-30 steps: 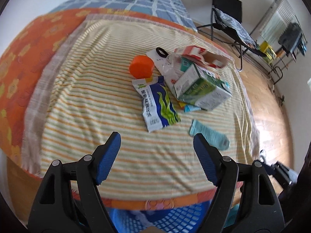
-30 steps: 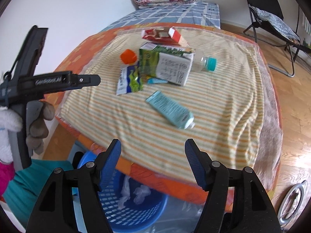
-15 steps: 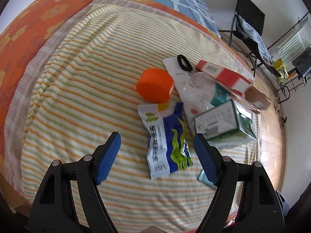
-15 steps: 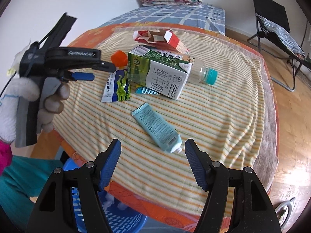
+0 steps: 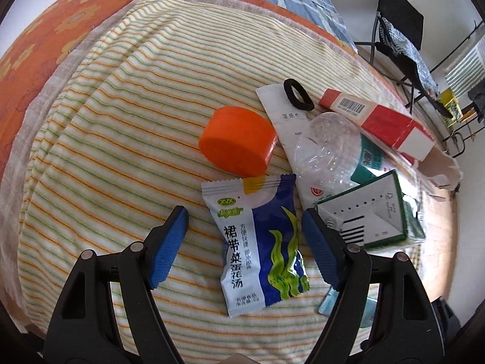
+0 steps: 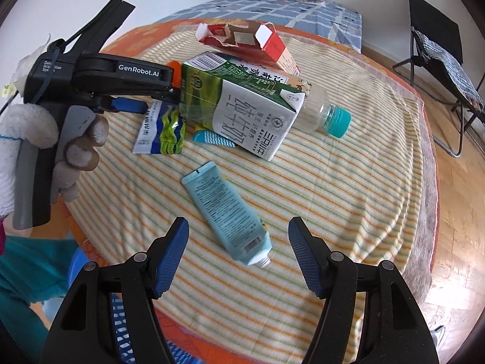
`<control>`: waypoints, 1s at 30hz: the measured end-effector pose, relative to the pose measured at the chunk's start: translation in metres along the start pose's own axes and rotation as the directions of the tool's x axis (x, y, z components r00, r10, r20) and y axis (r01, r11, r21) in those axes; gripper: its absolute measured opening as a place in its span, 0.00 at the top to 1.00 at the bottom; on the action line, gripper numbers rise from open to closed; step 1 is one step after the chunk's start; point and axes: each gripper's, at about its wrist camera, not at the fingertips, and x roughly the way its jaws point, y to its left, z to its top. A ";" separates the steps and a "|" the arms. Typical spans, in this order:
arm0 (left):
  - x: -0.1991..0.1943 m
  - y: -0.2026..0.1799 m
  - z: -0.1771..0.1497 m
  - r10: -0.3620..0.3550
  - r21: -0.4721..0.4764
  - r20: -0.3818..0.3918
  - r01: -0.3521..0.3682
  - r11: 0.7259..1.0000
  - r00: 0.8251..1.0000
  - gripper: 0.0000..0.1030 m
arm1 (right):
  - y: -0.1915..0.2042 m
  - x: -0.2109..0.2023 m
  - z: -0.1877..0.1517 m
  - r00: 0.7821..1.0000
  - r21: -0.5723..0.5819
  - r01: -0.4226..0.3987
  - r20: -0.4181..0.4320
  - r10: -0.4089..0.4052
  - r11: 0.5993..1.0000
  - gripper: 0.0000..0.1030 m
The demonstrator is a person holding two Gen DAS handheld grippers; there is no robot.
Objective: Collect trash
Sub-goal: 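Grasp the blue snack packet with the left tool while the right tool grasps the light-blue tube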
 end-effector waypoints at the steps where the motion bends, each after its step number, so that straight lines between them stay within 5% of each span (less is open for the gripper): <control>1: 0.001 -0.002 0.000 0.006 0.006 0.003 -0.006 1.000 1.000 0.23 | -0.001 0.002 0.001 1.000 -0.004 0.001 -0.001 -0.001 1.000 0.34; 8: 0.007 -0.015 -0.005 0.070 0.087 0.028 -0.073 0.994 0.997 0.24 | -0.004 0.016 0.008 0.999 0.016 -0.039 -0.008 0.039 0.999 0.34; 16: 0.002 -0.001 -0.004 0.062 0.093 0.021 -0.064 0.994 0.998 0.47 | 0.011 0.034 0.015 0.999 -0.072 -0.009 -0.032 0.007 0.997 0.34; 23: -0.009 0.016 -0.007 0.050 0.090 0.012 -0.051 0.995 0.999 0.50 | 0.026 0.048 0.023 0.998 -0.155 0.043 -0.037 -0.049 0.987 0.34; 30: -0.023 0.032 -0.010 0.038 0.074 0.021 -0.039 0.996 0.999 0.50 | 0.016 0.056 0.034 0.998 -0.112 -0.003 -0.057 -0.003 0.994 0.38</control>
